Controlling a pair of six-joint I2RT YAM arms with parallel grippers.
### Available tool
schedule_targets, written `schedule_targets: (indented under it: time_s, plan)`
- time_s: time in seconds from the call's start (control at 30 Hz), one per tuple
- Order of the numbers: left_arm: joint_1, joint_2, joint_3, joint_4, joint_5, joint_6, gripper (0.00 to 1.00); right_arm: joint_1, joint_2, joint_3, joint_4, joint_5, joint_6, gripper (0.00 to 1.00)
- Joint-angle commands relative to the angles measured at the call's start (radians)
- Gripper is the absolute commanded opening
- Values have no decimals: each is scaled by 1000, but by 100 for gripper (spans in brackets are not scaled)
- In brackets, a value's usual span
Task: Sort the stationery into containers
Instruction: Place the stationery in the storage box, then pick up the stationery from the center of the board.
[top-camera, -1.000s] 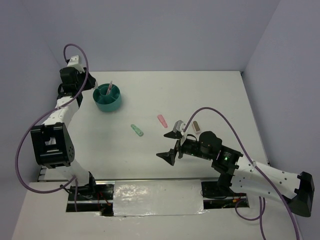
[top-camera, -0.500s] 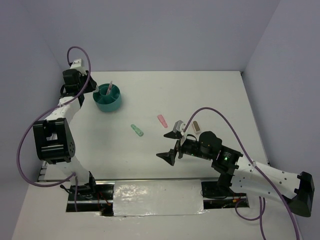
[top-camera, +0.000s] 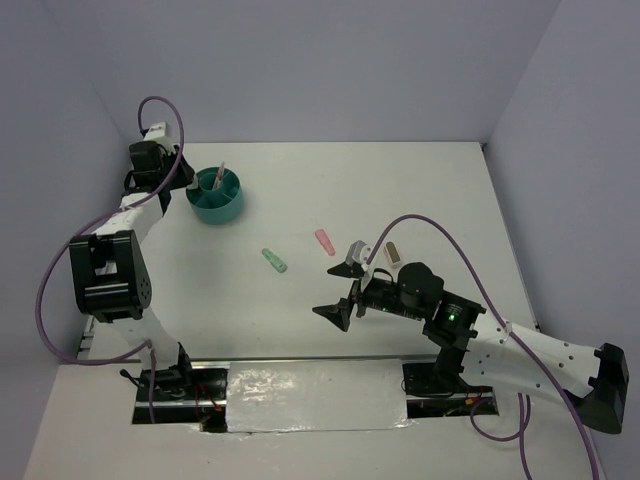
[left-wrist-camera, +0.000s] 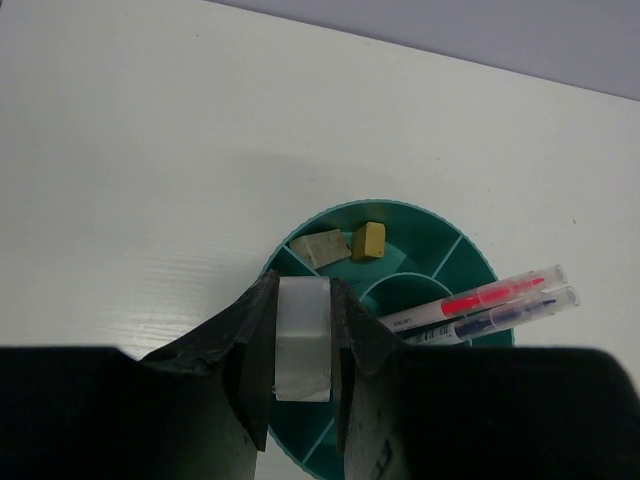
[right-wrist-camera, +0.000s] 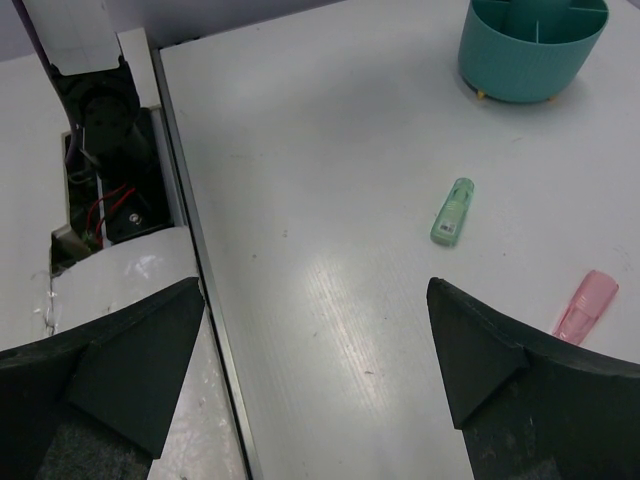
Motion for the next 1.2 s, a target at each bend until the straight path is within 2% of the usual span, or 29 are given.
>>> schedule_targets:
  time_s: [0.0, 0.4, 0.6, 0.67, 0.7, 0.77, 0.87, 0.9, 0.93, 1.0, 1.07, 1.1, 1.13, 1.17]
  plan:
    - [1, 11, 3, 31, -6, 30, 24, 0, -4, -10, 37, -6, 5, 100]
    - [3, -6, -2, 29, -24, 27, 63, 1, 2, -10, 36, -5, 5, 100]
    - [1, -49, 17, -9, -67, -8, 73, 1, 13, -12, 43, 11, 5, 100]
    - [3, -96, 40, -35, -122, -31, 79, 0, 38, -5, 37, 20, 5, 100]
    - [3, -115, 50, -50, -133, -43, 88, 1, 49, 4, 34, 25, 5, 100]
    - [3, -159, 119, -165, -237, -81, 99, 0, 78, 11, 32, 35, 32, 100]
    - [1, -188, 283, -438, -343, -115, 99, 1, 115, 27, 28, 81, 51, 100]
    - [3, -192, 385, -519, -365, -125, 99, 1, 126, 41, 23, 95, 54, 100]
    - [1, -201, 432, -663, -380, -135, 99, 0, 155, 50, 10, 121, 60, 100]
    - [3, -221, 510, -775, -368, -160, 99, -2, 209, 82, -16, 144, 75, 100]
    - [3, -297, 494, -872, -309, -184, 99, 1, 253, 131, -41, 207, 106, 100]
    - [3, -341, 404, -874, -285, -194, 99, -2, 307, 151, -72, 228, 114, 100]
    - [3, -451, 329, -836, -258, -216, 99, -5, 334, 172, -84, 268, 130, 100]
    - [3, -512, 161, -805, -203, -232, 99, -11, 405, 227, -118, 290, 144, 100]
